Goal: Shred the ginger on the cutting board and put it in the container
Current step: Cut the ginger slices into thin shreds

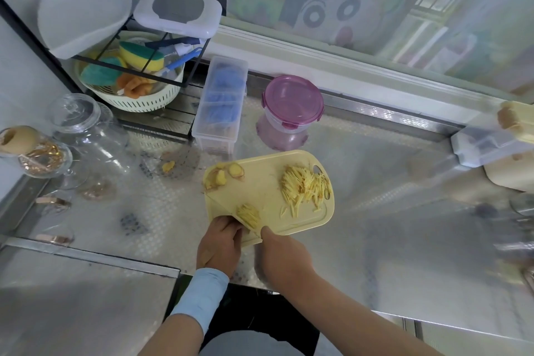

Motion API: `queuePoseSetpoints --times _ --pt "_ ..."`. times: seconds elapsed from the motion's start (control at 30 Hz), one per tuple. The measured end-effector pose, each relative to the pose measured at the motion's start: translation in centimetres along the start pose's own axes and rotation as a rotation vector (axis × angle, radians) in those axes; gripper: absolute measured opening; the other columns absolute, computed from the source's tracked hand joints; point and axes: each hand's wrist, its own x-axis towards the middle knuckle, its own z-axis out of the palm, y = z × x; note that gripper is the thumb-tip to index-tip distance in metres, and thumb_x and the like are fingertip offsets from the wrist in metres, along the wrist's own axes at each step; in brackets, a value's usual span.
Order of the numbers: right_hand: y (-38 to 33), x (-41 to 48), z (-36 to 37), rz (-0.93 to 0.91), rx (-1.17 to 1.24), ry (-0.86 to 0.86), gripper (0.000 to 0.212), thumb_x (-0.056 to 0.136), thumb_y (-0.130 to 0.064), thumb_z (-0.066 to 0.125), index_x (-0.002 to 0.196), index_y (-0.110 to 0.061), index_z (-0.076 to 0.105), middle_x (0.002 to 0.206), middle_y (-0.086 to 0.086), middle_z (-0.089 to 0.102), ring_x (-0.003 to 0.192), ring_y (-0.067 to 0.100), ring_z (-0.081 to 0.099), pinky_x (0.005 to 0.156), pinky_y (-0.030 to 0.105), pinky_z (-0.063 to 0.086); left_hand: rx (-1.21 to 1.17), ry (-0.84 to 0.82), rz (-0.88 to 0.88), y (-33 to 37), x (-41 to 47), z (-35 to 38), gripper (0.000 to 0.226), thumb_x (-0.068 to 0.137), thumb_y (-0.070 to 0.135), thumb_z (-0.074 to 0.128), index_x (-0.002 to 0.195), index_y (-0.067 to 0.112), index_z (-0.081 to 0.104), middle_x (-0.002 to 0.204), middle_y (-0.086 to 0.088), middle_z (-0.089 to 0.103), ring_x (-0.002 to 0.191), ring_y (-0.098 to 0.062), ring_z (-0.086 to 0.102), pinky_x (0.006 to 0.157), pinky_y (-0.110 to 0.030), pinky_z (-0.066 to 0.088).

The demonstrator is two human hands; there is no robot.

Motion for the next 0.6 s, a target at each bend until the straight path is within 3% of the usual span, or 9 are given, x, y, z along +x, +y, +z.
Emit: queuePoseSetpoints --times 0.33,0.6 --pt "-0.7 1.7 -1.2 -0.003 0.026 -0.071 0.017 0.092 -0.014 0.048 0.095 -0.023 0.033 0.091 0.012 0.064 0.075 0.035 0.056 0.061 0.035 0.042 -0.059 -0.021 -0.031 -0.3 -0.4 0.4 0.029 0.086 0.027 0.048 0.083 0.012 0.073 0.094 -0.004 0.066 0.092 -0.02 0.054 0.063 -0.031 0.052" --pt "-0.5 0.7 -1.1 -0.017 0.049 -0.023 0.01 0.095 -0.017 0.044 0.1 -0.023 0.04 0.089 0.008 0.061 0.08 0.035 0.061 0.062 0.035 0.041 0.004 -0.031 -0.004 -0.6 -0.2 0.0 0.032 0.085 0.029 0.047 0.079 0.013 0.074 0.088 -0.004 0.067 0.088 -0.018 0.05 0.058 -0.031 0.052"
